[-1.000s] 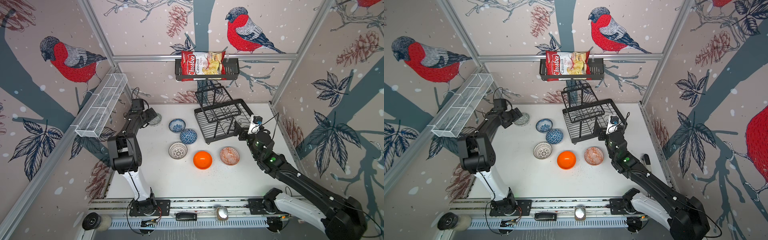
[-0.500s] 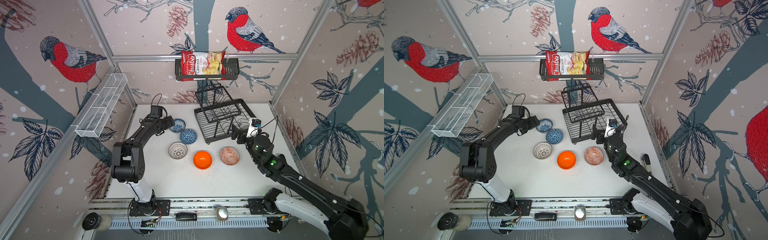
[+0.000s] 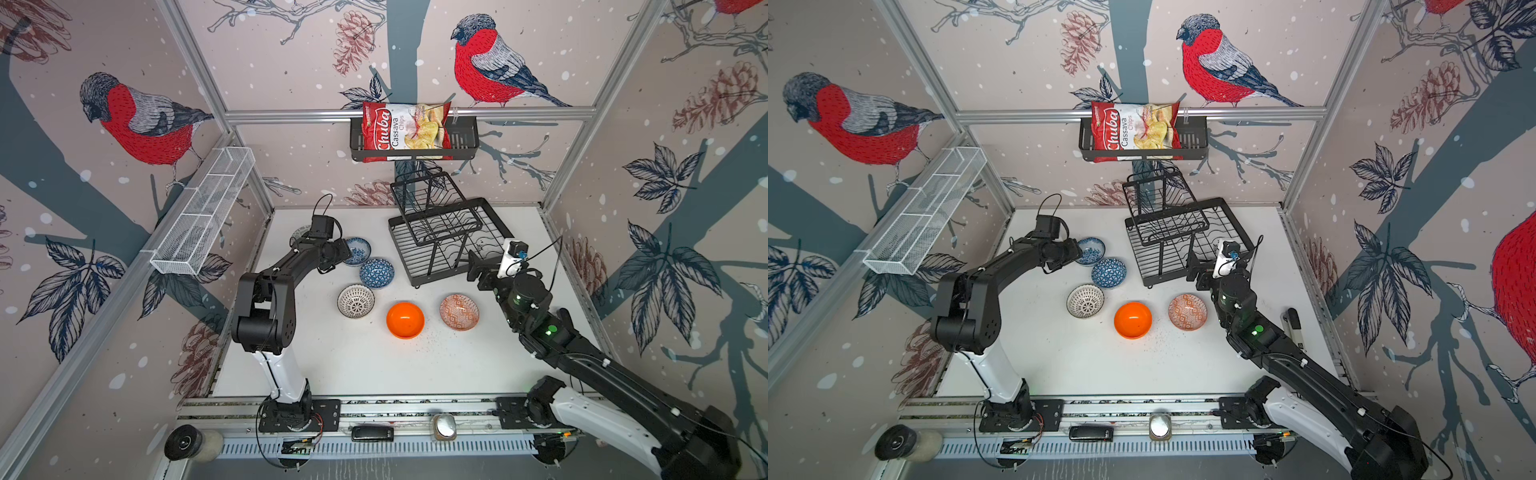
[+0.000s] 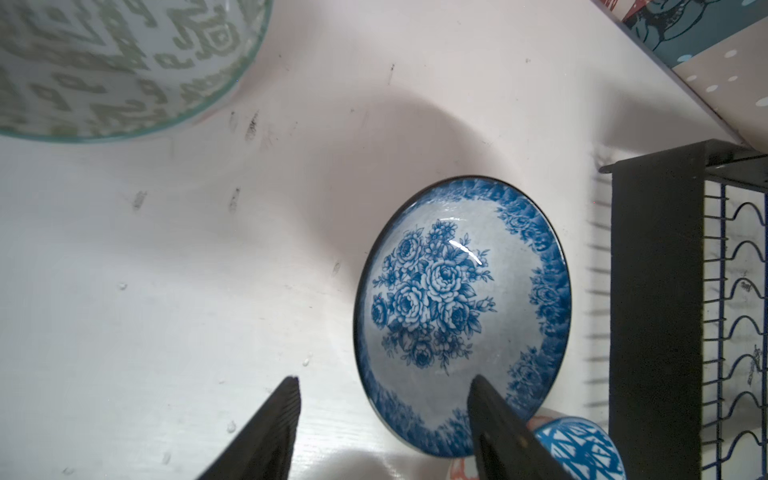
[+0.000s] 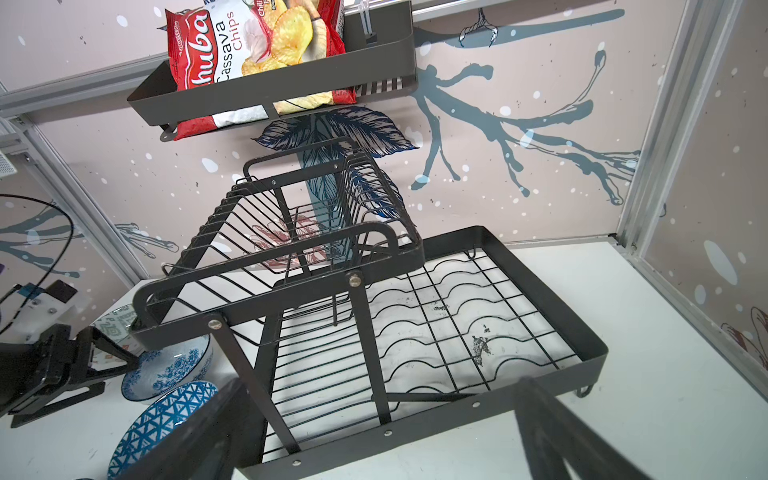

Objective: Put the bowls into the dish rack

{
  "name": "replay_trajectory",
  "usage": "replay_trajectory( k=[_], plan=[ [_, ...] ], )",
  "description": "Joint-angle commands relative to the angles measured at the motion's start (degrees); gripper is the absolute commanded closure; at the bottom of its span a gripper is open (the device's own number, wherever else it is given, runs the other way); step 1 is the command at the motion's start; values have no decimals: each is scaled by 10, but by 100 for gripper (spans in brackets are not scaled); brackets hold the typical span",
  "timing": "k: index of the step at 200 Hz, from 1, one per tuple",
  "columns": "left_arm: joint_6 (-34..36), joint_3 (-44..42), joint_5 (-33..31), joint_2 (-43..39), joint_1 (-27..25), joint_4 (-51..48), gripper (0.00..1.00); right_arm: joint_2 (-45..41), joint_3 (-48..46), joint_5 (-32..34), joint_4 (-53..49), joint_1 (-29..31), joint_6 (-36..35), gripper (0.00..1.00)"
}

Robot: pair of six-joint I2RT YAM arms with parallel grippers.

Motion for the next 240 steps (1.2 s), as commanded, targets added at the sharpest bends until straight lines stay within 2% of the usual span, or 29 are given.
replay_trajectory(
  k=[1,19,27,32,63,75,83,103,127,175,212,240],
  plan=[
    [8,13,-27,12,-3,2,38,-9,-1,10,1,0,6,0],
    [11,16,-36,24,-3,-5,46,-12,-2,14,0,0,3,0],
    [14,20,-38,30,-2,-8,58,-13,-2,14,1,-1,3,0],
    [15,21,-40,34,-3,-10,62,-12,-2,14,1,-1,3,0],
    [15,31,-31,57,-3,-13,60,-9,-2,11,5,-1,3,0],
    [17,32,-33,59,-3,-13,63,-8,-1,10,6,-1,2,0],
    [17,33,-34,59,-3,-14,71,-7,-1,10,4,-1,0,1],
    [21,37,-41,54,-3,-22,79,-9,-1,10,2,-1,-2,0],
    [29,50,-47,54,3,-41,100,-4,-3,11,10,-4,-8,0],
    [39,44,-33,40,28,-67,100,-2,3,-3,14,-10,-7,0],
    [28,-10,-41,-11,70,-69,100,11,6,-24,29,-9,-1,0],
    [10,-65,-76,-60,103,-72,100,27,19,-35,24,-8,2,1]
  ],
)
